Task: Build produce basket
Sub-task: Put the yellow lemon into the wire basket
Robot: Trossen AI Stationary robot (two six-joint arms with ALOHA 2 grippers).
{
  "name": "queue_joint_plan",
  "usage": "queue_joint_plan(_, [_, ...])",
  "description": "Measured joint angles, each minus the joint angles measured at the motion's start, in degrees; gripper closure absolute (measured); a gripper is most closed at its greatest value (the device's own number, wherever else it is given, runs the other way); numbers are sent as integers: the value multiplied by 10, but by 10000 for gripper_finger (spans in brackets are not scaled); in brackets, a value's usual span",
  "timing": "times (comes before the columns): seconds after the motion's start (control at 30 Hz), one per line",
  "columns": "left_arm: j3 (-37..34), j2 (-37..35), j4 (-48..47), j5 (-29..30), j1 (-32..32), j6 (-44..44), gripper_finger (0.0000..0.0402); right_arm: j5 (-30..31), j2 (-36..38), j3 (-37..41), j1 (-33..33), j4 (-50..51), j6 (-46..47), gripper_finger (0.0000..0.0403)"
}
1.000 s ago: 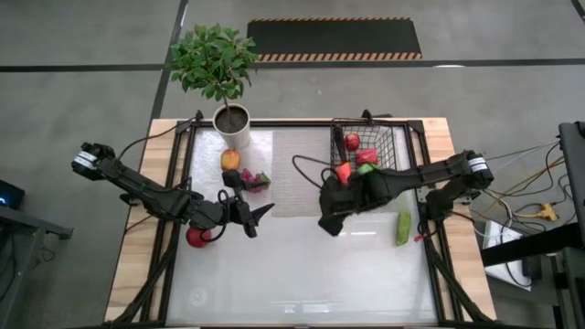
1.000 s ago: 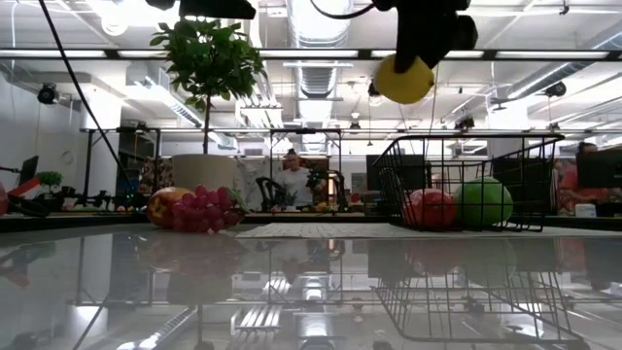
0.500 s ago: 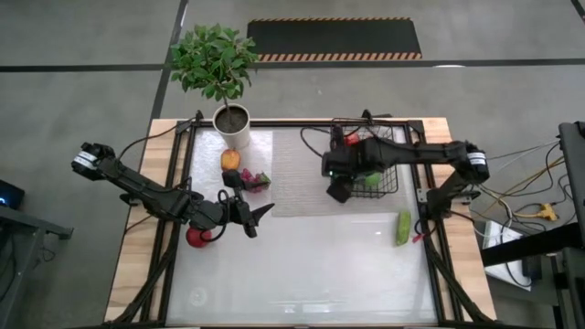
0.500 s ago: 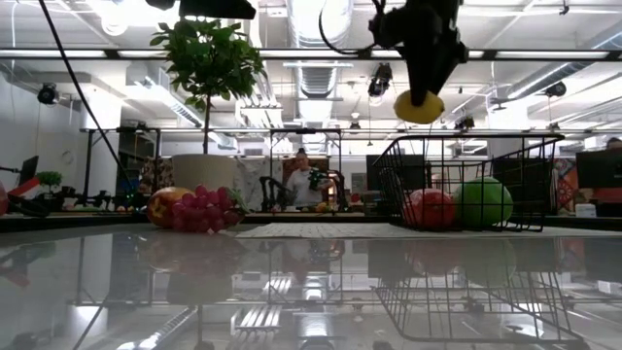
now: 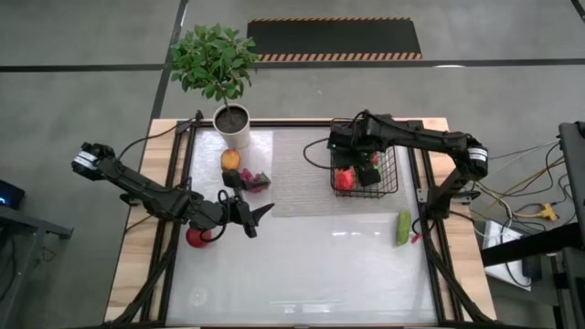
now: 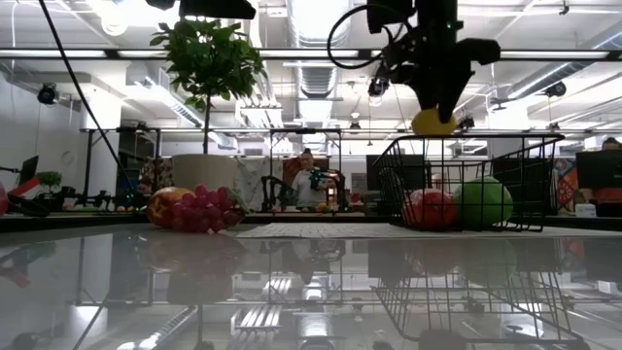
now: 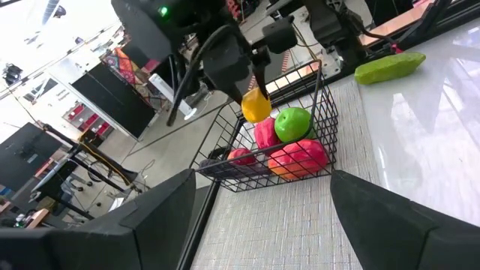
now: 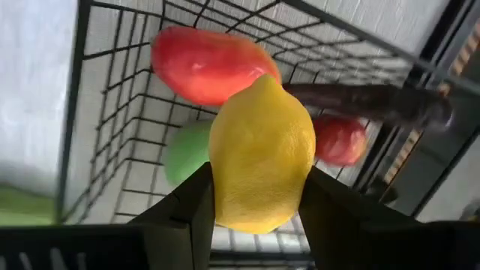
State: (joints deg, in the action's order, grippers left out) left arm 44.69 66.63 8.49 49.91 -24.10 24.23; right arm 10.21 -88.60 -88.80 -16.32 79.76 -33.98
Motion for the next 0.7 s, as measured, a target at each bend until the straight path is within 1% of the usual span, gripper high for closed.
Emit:
queue_joint_plan(0.1, [0, 0, 0, 0, 0, 0, 111, -34, 0, 8, -26, -14, -28, 255])
queue_joint_plan(0.2, [0, 0, 0, 0, 0, 0, 111, -57, 0, 19, -55, -38, -31, 254])
queue_joint_plan(0.43, [0, 0, 0, 0, 0, 0, 111, -58, 0, 57, -109, -105, -43, 253])
queue_joint_plan(0.53, [0, 0, 0, 0, 0, -3, 111, -58, 0, 79, -124, -120, -43, 253])
queue_joint_plan(0.7, [0, 0, 0, 0, 0, -3, 111, -57, 0, 122, -139, -180, -50, 253])
